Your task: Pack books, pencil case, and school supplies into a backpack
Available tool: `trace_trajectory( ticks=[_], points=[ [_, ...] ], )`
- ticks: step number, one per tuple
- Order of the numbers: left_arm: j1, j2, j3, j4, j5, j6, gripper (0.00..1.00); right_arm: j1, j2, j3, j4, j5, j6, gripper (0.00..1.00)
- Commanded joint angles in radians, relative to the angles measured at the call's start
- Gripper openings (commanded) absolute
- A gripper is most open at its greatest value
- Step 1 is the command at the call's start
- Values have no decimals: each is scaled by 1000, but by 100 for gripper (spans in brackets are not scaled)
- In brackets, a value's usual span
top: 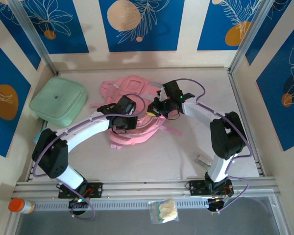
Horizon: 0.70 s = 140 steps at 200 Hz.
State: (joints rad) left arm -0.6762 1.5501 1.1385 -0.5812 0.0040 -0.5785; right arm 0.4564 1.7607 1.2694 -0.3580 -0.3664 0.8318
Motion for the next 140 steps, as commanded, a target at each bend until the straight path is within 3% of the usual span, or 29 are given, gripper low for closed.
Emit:
trace_trajectory(
  ticks=[1, 16, 48, 74, 95, 117, 140],
  points=[
    [18, -30, -29, -49, 30, 45, 0, -91, 40, 90, -78, -67, -122, 0],
    [-4, -8, -8, 7, 149, 21, 0, -128, 71, 139, -106, -110, -126, 0],
    [-132, 38, 83, 90, 123, -61, 0, -166, 118, 230, -133, -80, -126, 0],
    [-152, 77, 111, 135, 112, -93, 0, -182, 153, 260, -141, -142, -97, 22],
    [-148, 97, 151, 70, 57, -58, 0, -176, 114, 157, -7, -304, 3, 43],
    [-139, 97, 129, 100, 70, -57, 0, -130, 39, 92, -80, -211, -1, 52],
    [-138, 98, 102, 151, 90, -68, 0, -101, -37, -103, 135, -222, 174, 53]
  ],
)
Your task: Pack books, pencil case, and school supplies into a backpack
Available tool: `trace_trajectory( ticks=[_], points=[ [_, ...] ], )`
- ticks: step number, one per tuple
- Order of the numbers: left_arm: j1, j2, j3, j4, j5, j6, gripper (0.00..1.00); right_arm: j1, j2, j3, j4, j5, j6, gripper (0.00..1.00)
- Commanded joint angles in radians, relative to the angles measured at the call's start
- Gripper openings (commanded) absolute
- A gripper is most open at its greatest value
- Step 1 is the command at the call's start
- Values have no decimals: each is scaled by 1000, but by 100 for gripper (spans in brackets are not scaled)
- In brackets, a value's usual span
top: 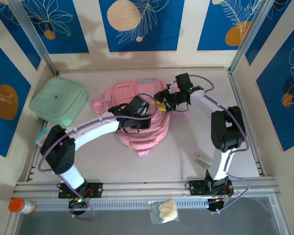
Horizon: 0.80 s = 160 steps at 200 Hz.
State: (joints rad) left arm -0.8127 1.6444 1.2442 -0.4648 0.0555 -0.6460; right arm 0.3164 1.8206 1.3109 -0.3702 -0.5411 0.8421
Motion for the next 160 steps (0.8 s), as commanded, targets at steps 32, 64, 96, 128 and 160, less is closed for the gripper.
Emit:
trace_trajectory(
  ticks=[32, 64, 96, 128, 160],
  points=[
    [0, 21, 1, 46, 58, -5, 0, 86, -99, -213, 278, -20, 270, 39],
    [2, 11, 1, -10, 17, 30, 0, 100, -83, -142, 139, 62, 173, 10],
    [21, -31, -34, -129, -67, 94, 0, 59, -86, -104, 19, 108, 43, 0],
    [91, -100, -149, -164, -80, 167, 0, -4, -51, -19, -104, 103, -117, 0],
    [178, -135, -203, -236, -133, 227, 0, -75, -10, 51, -154, 93, -190, 0]
  ],
)
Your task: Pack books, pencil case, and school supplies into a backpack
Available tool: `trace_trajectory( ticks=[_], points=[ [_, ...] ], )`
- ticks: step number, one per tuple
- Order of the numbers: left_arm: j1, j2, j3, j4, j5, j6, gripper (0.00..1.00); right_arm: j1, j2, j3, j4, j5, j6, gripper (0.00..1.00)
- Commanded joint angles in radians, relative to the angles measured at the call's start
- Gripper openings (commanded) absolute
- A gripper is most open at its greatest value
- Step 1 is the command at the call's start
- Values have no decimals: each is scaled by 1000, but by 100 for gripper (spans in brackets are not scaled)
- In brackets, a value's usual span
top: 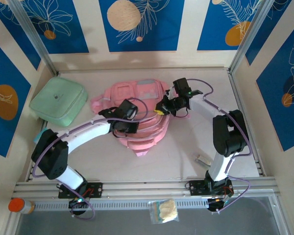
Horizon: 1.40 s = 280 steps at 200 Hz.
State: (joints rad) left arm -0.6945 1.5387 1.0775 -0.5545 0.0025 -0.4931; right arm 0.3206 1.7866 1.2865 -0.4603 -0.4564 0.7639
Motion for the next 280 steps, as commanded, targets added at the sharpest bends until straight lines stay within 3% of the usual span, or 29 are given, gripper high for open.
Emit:
trace_trajectory(
  ticks=[1, 14, 32, 55, 95, 135, 167, 197, 217, 235, 280],
  points=[
    [61, -30, -37, -147, -82, 75, 0, -82, 25, 79, -64, 8, -112, 0],
    [66, -43, -51, -131, -78, 92, 0, -104, 42, 110, -66, -9, -106, 0],
    [55, -57, -68, -28, 41, 78, 0, -94, 58, 143, -76, -23, -73, 0],
    [-17, -39, -37, 55, 74, 57, 0, -58, 45, 99, -24, -78, -13, 28],
    [-110, 29, 58, 55, 61, 36, 0, -13, -84, -28, 42, -87, 107, 56],
    [-138, 20, 63, 107, 63, 1, 0, 48, -198, -203, 230, -35, 290, 60],
    [-140, 14, 66, 103, 47, -2, 0, 87, -183, -212, 286, -17, 319, 47],
    [-139, -30, 45, 46, -27, 30, 0, 50, -149, -152, 188, 5, 232, 18],
    [-130, -72, 11, -6, -92, 52, 0, 11, -133, -118, 132, 2, 162, 6],
    [-109, -112, -29, -35, -131, 88, 0, -20, -113, -78, 91, -2, 87, 0],
    [-51, -179, -108, -35, -172, 262, 0, -88, 0, 59, -14, -27, -68, 0]
  ],
)
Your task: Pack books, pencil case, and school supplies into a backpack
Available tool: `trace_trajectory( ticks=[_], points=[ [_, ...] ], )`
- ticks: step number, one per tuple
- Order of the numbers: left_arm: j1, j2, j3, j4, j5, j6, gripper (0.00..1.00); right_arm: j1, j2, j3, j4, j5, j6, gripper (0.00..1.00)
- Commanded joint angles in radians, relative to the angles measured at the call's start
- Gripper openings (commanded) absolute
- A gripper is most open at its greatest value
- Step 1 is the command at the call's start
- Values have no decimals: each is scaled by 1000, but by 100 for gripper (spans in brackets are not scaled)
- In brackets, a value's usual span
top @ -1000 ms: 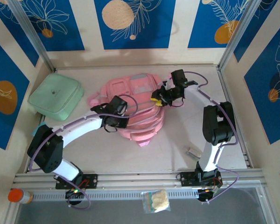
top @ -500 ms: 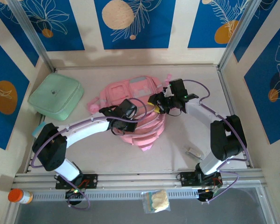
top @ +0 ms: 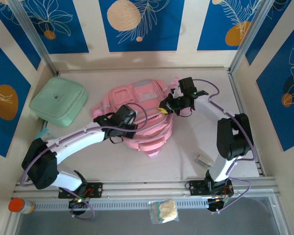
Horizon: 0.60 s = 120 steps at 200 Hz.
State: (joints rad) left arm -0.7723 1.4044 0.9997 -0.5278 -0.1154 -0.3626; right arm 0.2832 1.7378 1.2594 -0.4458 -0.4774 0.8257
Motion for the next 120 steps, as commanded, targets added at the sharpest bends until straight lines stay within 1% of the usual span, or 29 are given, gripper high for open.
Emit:
trace_trajectory(
  ticks=[1, 20, 31, 48, 62, 73, 82, 92, 101, 114, 120],
  points=[
    [28, -45, -31, -62, -55, 137, 0, -52, 51, 87, -30, -5, -133, 0],
    [45, -50, -49, -47, -90, 233, 0, -69, 73, 102, -28, -6, -158, 0],
    [71, -61, -78, -16, -111, 272, 0, -68, 79, 115, -27, -19, -178, 0],
    [154, -77, -134, 60, -56, 296, 0, -52, 88, 129, -38, -21, -201, 0],
    [222, -62, -133, 80, -10, 292, 0, -33, 92, 127, -28, -33, -208, 0],
    [231, -46, -115, 81, -27, 307, 0, -17, 92, 113, -13, -54, -182, 0],
    [234, -36, -106, 93, -47, 309, 0, -6, 85, 78, 30, -85, -135, 0],
    [245, -20, -97, 100, -41, 302, 0, 10, 69, 40, 92, -98, -87, 0],
    [251, -5, -86, 96, -24, 295, 0, 21, 54, 30, 110, -86, -66, 0],
    [252, 4, -76, 94, 10, 280, 0, 31, 34, 40, 86, -51, -64, 0],
    [249, 4, -75, 92, 32, 273, 0, 31, 21, 45, 66, -29, -70, 6]
  ],
)
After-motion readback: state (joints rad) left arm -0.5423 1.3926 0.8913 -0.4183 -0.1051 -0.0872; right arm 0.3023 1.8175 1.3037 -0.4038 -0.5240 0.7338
